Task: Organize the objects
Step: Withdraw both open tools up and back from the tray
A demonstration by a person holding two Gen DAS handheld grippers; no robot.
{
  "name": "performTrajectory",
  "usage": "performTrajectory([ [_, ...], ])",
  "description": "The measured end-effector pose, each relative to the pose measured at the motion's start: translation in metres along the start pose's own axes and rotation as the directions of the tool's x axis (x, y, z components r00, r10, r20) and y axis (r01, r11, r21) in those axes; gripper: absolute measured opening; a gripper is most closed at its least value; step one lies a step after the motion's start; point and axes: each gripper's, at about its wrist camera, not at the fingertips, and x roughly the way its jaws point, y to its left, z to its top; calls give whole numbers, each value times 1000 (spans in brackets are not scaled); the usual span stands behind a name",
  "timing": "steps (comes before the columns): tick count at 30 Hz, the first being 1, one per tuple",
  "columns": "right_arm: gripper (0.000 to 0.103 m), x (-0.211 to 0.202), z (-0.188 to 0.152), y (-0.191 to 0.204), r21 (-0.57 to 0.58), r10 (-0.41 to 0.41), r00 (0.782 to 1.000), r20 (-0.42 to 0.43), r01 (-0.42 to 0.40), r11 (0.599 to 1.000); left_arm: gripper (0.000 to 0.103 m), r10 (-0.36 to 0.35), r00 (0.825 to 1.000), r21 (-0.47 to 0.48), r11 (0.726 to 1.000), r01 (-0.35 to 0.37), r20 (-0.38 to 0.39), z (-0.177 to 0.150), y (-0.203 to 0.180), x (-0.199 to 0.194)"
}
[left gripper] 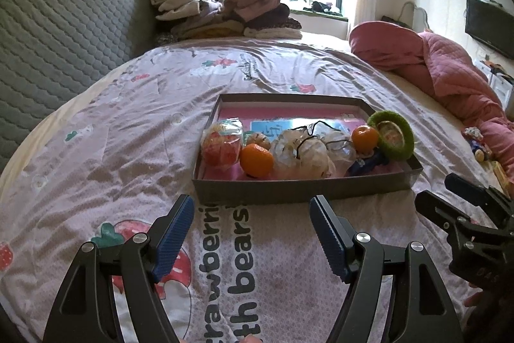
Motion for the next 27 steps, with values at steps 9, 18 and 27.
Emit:
performTrajectory([
  [9,74,5,-6,1,3,-6,1000,-4,6,1000,76,-5,1000,7,1000,5,-17,-10,-6,5],
  [18,74,12,-8,1,-3,-3,1000,-20,3,1000,76,-4,1000,17,1000,4,-27,-14,-9,9],
  [27,74,16,-12,1,-5,-7,999,-35,7,1000,76,-5,999,19,1000,6,-38,-17,-11,15],
])
